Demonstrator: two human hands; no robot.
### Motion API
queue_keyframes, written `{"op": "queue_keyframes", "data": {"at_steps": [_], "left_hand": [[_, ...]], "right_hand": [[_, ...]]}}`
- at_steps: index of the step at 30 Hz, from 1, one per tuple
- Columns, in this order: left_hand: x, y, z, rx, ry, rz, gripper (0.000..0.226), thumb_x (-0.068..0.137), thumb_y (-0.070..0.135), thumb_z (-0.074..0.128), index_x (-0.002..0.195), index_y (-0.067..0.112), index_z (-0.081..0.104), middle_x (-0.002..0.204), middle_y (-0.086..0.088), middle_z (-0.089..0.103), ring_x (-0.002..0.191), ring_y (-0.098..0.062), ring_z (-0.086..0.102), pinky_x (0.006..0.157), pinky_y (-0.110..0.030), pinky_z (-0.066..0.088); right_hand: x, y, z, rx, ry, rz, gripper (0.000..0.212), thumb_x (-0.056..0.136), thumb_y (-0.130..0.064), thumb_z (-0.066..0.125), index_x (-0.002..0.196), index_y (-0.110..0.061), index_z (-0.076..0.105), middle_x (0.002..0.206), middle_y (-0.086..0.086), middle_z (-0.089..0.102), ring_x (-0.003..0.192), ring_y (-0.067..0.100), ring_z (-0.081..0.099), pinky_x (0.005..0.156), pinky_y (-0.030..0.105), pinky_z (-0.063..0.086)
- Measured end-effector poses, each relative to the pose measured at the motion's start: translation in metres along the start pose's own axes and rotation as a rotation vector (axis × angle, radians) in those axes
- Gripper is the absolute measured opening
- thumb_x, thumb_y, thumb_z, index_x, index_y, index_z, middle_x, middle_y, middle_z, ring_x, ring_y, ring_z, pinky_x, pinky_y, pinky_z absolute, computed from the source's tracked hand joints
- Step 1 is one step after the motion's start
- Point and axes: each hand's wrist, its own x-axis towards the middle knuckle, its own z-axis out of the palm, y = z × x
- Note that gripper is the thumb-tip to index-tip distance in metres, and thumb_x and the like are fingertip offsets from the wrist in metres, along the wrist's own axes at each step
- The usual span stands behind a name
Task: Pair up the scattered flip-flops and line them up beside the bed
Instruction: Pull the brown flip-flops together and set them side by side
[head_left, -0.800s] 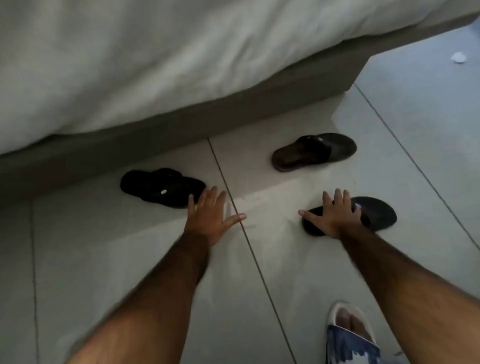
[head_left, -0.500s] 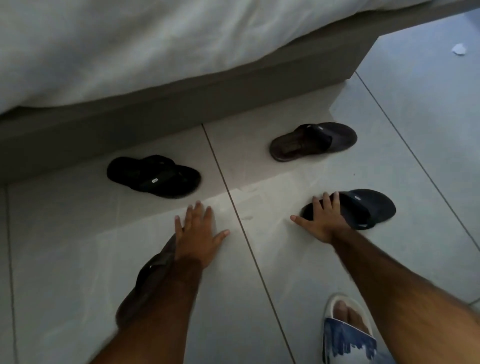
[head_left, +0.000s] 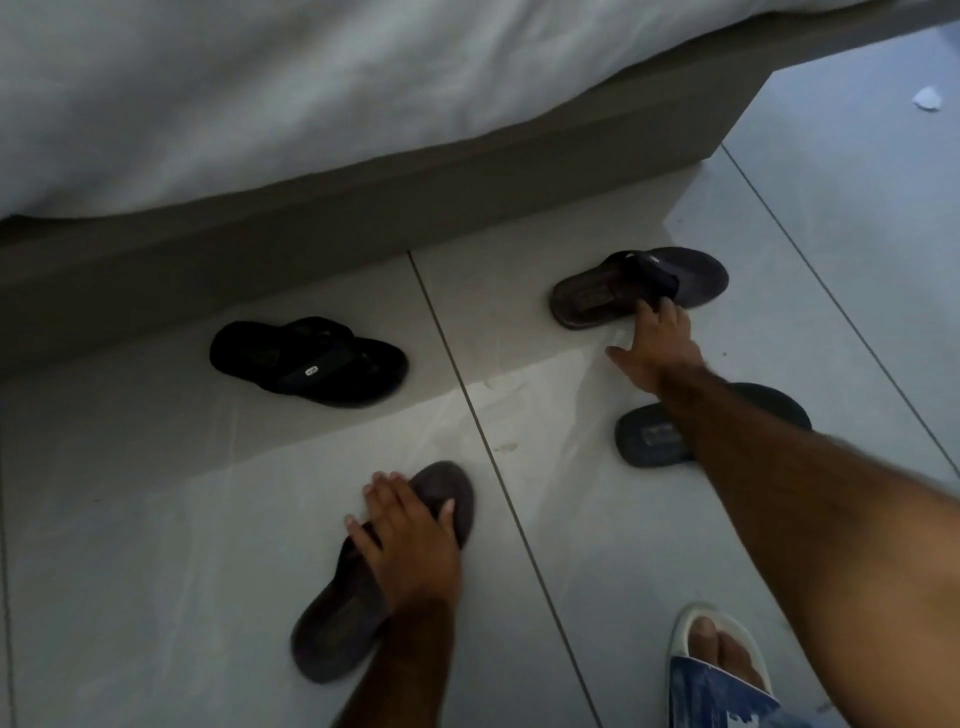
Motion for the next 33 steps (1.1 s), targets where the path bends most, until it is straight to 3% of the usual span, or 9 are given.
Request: {"op": "queue_keyframes", "data": {"at_steps": [4, 8, 13, 16, 21, 24, 26, 29, 33], "left_hand": [[0.010, 0.048, 0.002, -0.045, -0.038, 0.074, 0.077, 0.098, 0.054, 0.034, 0.154, 0.002, 0.026, 0.163, -0.022, 0.023, 0.151, -0.035, 0.022, 0.120, -0.061, -0.001], [0.029, 0.090, 0.004, -0.086, -0.018, 0.132, 0.076, 0.096, 0.053, 0.043, 0.152, 0.002, 0.032, 0.162, -0.025, 0.021, 0.151, -0.037, 0.022, 0.120, -0.061, 0.002], [0.059, 0.135, -0.007, -0.078, -0.053, 0.190, 0.078, 0.099, 0.054, 0.035, 0.156, 0.003, 0.018, 0.165, -0.025, 0.003, 0.154, -0.038, 0.004, 0.122, -0.060, 0.001], [0.085, 0.152, -0.010, -0.013, -0.046, 0.376, 0.076, 0.100, 0.053, 0.034, 0.157, 0.007, 0.014, 0.167, -0.017, 0.002, 0.155, -0.030, 0.001, 0.120, -0.060, -0.007], [0.118, 0.158, -0.029, 0.103, -0.048, 0.639, 0.078, 0.098, 0.060, 0.032, 0.159, 0.016, 0.010, 0.169, -0.009, -0.001, 0.155, -0.025, -0.005, 0.122, -0.058, -0.006], [0.101, 0.143, -0.043, -0.095, 0.162, 0.518, 0.081, 0.094, 0.060, 0.043, 0.156, 0.012, 0.023, 0.166, -0.015, 0.014, 0.154, -0.033, 0.010, 0.125, -0.050, 0.008], [0.075, 0.131, -0.044, -0.191, 0.315, 0.419, 0.067, 0.093, 0.054, 0.051, 0.144, 0.011, 0.044, 0.152, -0.019, 0.040, 0.139, -0.038, 0.038, 0.115, -0.049, 0.032], [0.050, 0.114, -0.033, -0.143, 0.328, 0.232, 0.054, 0.093, 0.053, 0.051, 0.126, 0.011, 0.055, 0.129, -0.016, 0.056, 0.113, -0.035, 0.053, 0.090, -0.047, 0.044], [0.048, 0.108, -0.010, -0.079, 0.201, 0.155, 0.063, 0.092, 0.060, 0.050, 0.129, 0.009, 0.055, 0.143, -0.028, 0.047, 0.128, -0.044, 0.046, 0.102, -0.057, 0.039]], "right_hand": [[0.020, 0.005, -0.002, -0.050, -0.073, -0.016, 0.090, 0.086, -0.042, 0.066, 0.158, -0.020, 0.017, 0.168, 0.010, 0.003, 0.154, 0.034, 0.001, 0.118, 0.057, 0.026], [0.027, 0.009, 0.000, -0.116, -0.117, -0.036, 0.090, 0.085, -0.041, 0.067, 0.158, -0.021, 0.017, 0.168, 0.008, 0.005, 0.154, 0.034, -0.003, 0.119, 0.058, 0.025], [0.025, 0.009, 0.004, -0.176, -0.184, -0.026, 0.094, 0.084, -0.020, 0.065, 0.159, -0.023, 0.009, 0.168, 0.006, 0.007, 0.154, 0.036, -0.006, 0.119, 0.059, 0.025], [0.024, 0.007, 0.003, -0.234, -0.175, -0.044, 0.094, 0.080, -0.009, 0.061, 0.159, -0.023, 0.012, 0.165, 0.009, 0.016, 0.152, 0.038, 0.006, 0.116, 0.059, 0.030], [0.019, -0.008, -0.009, -0.302, -0.194, -0.155, 0.075, 0.081, -0.016, 0.055, 0.153, -0.022, 0.033, 0.151, 0.013, 0.041, 0.140, 0.040, 0.029, 0.109, 0.055, 0.038], [0.018, -0.012, -0.022, -0.230, 0.064, -0.231, 0.063, 0.080, -0.016, 0.062, 0.141, -0.018, 0.050, 0.146, 0.016, 0.046, 0.136, 0.040, 0.033, 0.107, 0.055, 0.036], [0.022, -0.005, -0.026, -0.164, 0.142, -0.197, 0.071, 0.078, -0.013, 0.067, 0.145, -0.017, 0.045, 0.150, 0.019, 0.040, 0.140, 0.041, 0.030, 0.109, 0.056, 0.035], [0.035, 0.014, -0.026, -0.119, -0.058, -0.057, 0.097, 0.077, -0.004, 0.069, 0.158, -0.023, 0.019, 0.164, 0.020, 0.011, 0.153, 0.038, 0.004, 0.119, 0.056, 0.025], [0.048, 0.033, -0.019, -0.094, -0.219, -0.022, 0.106, 0.080, -0.001, 0.067, 0.160, -0.028, 0.003, 0.167, 0.014, -0.010, 0.154, 0.037, 0.003, 0.122, 0.050, 0.022]]}}
